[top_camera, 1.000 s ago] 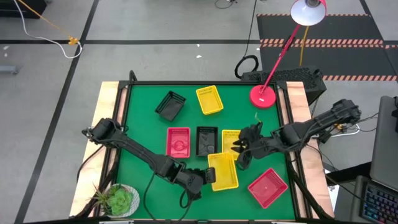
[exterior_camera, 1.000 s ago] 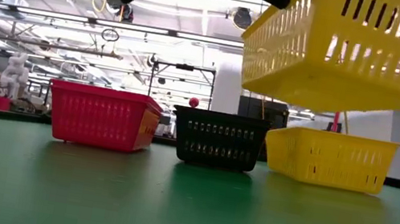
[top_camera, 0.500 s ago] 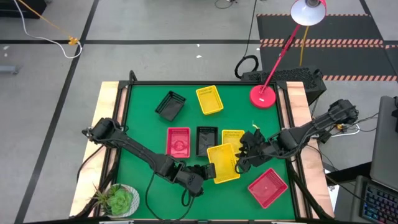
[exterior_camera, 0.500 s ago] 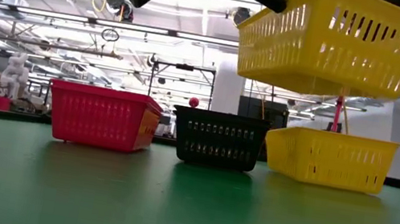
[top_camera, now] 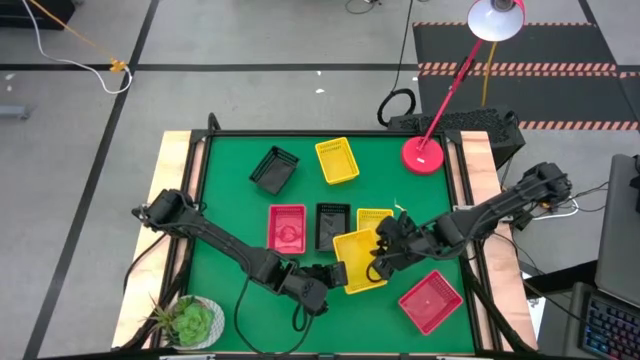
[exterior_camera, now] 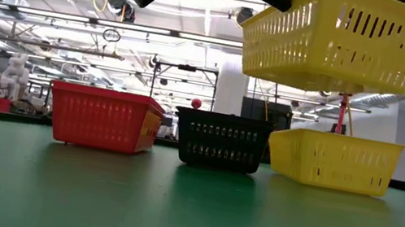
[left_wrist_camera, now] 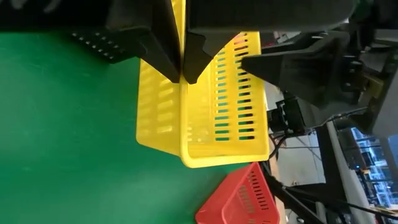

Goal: Stack baskets by color
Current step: Stack the bottom yellow bin on top of the middle yellow bin

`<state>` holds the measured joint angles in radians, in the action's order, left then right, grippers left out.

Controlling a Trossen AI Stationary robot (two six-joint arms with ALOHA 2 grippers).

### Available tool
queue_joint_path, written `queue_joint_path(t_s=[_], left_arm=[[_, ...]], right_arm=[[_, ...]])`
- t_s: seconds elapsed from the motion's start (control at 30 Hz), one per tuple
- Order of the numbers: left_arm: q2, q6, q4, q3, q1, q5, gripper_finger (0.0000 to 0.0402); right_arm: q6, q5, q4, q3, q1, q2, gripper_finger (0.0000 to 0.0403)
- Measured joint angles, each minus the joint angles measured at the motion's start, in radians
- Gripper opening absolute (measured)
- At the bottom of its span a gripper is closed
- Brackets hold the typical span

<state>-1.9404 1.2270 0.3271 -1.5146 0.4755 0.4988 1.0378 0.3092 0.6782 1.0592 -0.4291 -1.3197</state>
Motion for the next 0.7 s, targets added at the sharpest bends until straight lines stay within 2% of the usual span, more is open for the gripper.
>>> queue_joint_path(t_s=[0.47,0.63,0.7], left_arm=[[0.000,-0.002,-0.020,0.000,-0.001,-0.001,0.0007],[0.000,-0.025,-0.038,0.000,0.000,-0.003,0.0004],[0.000,-0.058,-0.042,0.000,-0.001,-0.005,0.0018]], right_arm=[[-0.034,0.011,-0.020,0.000,0.018,-0.018,0.0043],[-0.049,0.031,-0.023,0.001,0.018,-0.017,0.0016],[-0.055,0.045,-0.023,0.001,0.018,-0.018,0.0012]])
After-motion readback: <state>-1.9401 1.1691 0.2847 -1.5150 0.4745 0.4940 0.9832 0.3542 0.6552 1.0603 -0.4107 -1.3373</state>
